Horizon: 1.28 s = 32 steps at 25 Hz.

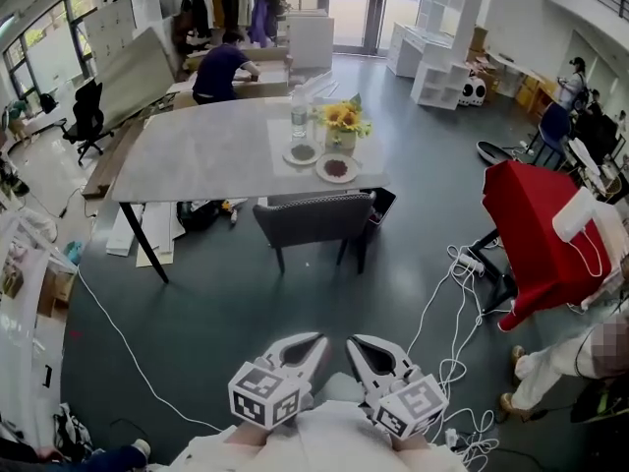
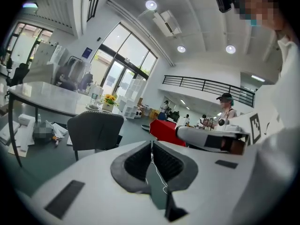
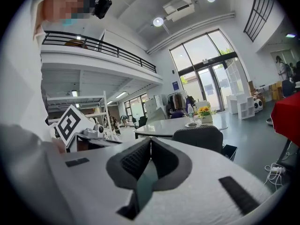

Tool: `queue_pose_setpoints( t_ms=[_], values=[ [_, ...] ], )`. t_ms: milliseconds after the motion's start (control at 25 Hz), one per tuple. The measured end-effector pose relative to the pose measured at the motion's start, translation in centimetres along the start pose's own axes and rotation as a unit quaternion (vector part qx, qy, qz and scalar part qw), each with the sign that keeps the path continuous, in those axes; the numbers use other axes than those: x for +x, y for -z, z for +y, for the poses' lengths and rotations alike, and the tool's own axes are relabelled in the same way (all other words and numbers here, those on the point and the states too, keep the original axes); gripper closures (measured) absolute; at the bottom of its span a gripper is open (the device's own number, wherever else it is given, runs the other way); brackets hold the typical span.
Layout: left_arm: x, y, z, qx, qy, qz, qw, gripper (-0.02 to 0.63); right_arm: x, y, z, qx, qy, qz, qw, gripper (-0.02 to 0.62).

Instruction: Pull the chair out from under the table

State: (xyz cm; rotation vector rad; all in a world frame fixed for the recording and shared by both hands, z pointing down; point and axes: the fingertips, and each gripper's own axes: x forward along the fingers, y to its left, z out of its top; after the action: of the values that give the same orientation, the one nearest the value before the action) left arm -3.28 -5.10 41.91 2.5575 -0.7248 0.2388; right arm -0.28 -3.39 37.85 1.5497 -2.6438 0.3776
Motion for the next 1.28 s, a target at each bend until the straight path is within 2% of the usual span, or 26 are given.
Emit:
queue_pose_setpoints(
  t_ms=[320,480,600,800,1040,1280],
  values=[
    [1.3,-2.2,5.6,-0.015,-0.034,-0.003,0.9993,0.581,5.8,-0.9,-2.0,0.004,-0.026,0.005,1.0,0.592],
    [3.5,-4.0,8.3,-0.006,-0.042,0.003,0.9991,0.581,9.2,-2.0,-3.7,0.001,-0.045,0.005,0.999,0.592],
    [5.9,-5.8,10.2,0.003,-0.044,0.006,0.999,0.581,11.9,-3.3,-6.1,-0.003,-0.063,0.001,0.998,0.592],
    [10.0,-9.7,13.0,0.01,-0.052,-0.001,0.9986,0.58,15.7,-6.7,-10.9,-0.015,-0.062,-0.011,0.998,0.592],
    [14.3,-12.3,15.9,-0.004,-0.059,-0.002,0.9982,0.581,19.2,-7.8,-14.9,-0.015,-0.087,-0.001,0.996,0.592],
    [18.3,-14.9,19.1,0.0,-0.074,-0.003,0.9972,0.581,22.1,-9.0,-19.3,-0.018,-0.087,0.002,0.996,0.592]
  ],
)
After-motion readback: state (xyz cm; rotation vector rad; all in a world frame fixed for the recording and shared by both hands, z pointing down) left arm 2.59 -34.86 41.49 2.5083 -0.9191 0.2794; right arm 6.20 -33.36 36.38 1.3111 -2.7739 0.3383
